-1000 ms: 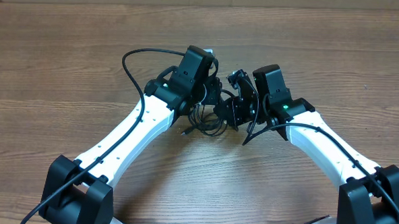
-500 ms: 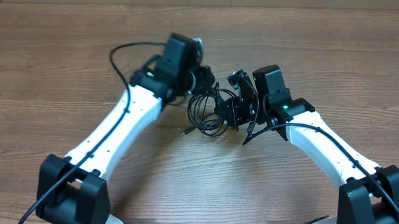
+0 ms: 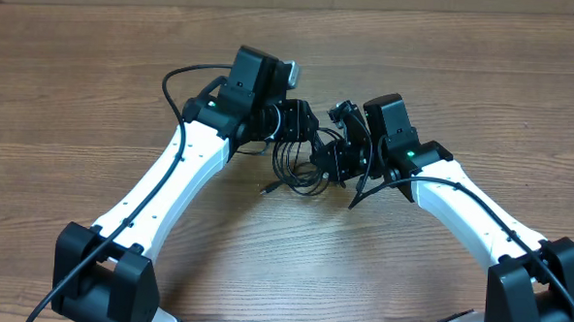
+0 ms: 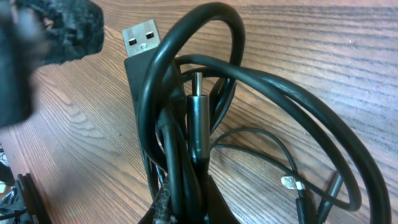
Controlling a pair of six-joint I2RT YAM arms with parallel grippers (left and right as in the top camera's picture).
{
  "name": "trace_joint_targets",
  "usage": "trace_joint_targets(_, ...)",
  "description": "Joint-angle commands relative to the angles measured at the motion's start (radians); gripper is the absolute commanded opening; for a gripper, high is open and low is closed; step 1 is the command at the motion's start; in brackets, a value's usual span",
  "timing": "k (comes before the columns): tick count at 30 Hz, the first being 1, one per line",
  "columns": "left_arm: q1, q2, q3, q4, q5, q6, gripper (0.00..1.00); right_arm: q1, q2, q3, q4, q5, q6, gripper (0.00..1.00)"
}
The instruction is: Untangle cables
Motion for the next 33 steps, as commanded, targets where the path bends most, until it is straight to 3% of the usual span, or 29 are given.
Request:
trace_joint_targets(1,-0.005,0.007,0.021,-0.006,0.013,0.019,0.48,0.003,-0.031,0.005,0.000,0.006,-0.008,0.04)
trace_joint_targets(14,-0.051,0.083,0.020,-0.069,-0.079,0.019,0.48,0.003,-0.031,0.005,-0.014,0.005,-0.007,0.04)
trace_joint_targets(19,-0.051,0.124,0.020,-0.113,-0.101,0.020,0.34,0.003,-0.031,0.005,-0.014,0.005,-0.007,0.04)
trace_joint_targets(26,-0.051,0.139,0.021,-0.129,-0.124,0.036,0.04,0.003,-0.031,0.005,-0.014,0.004,-0.007,0.04)
trace_joint_targets(33,-0.048,0.139,0.021,-0.120,-0.186,0.040,0.04,0.003,-0.031,0.005,-0.014,-0.020,-0.007,0.04)
